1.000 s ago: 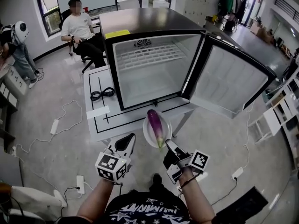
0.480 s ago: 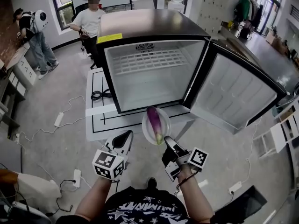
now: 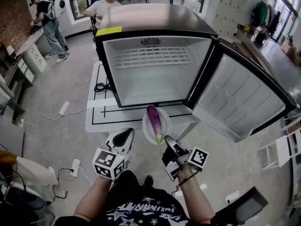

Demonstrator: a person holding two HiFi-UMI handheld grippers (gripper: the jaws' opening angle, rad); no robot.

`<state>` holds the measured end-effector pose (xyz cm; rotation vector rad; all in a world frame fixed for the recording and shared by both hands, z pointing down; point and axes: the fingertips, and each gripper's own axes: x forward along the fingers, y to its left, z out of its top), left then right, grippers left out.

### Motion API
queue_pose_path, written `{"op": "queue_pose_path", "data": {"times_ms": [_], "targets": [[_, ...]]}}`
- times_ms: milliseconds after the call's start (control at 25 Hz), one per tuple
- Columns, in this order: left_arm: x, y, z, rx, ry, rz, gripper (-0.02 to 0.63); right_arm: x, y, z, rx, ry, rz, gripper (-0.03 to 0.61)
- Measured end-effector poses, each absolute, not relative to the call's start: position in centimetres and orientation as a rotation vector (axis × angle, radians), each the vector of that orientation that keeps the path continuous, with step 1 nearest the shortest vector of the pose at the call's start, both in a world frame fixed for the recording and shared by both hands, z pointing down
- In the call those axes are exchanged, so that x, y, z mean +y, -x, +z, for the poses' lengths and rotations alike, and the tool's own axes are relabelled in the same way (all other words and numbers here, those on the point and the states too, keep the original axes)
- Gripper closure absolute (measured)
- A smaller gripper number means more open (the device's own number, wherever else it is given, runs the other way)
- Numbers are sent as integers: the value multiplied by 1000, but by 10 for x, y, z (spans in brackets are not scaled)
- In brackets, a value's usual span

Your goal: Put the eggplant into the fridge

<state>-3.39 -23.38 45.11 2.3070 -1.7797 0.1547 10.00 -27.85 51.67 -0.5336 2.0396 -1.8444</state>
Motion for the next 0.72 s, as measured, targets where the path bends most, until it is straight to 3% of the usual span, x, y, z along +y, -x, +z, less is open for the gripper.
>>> {"op": "queue_pose_path", "data": {"times_ms": [720], "targets": [[-283,62,453,-1796,-2306,118,604,-326,-73,517,2063,548,-1840,551]]}}
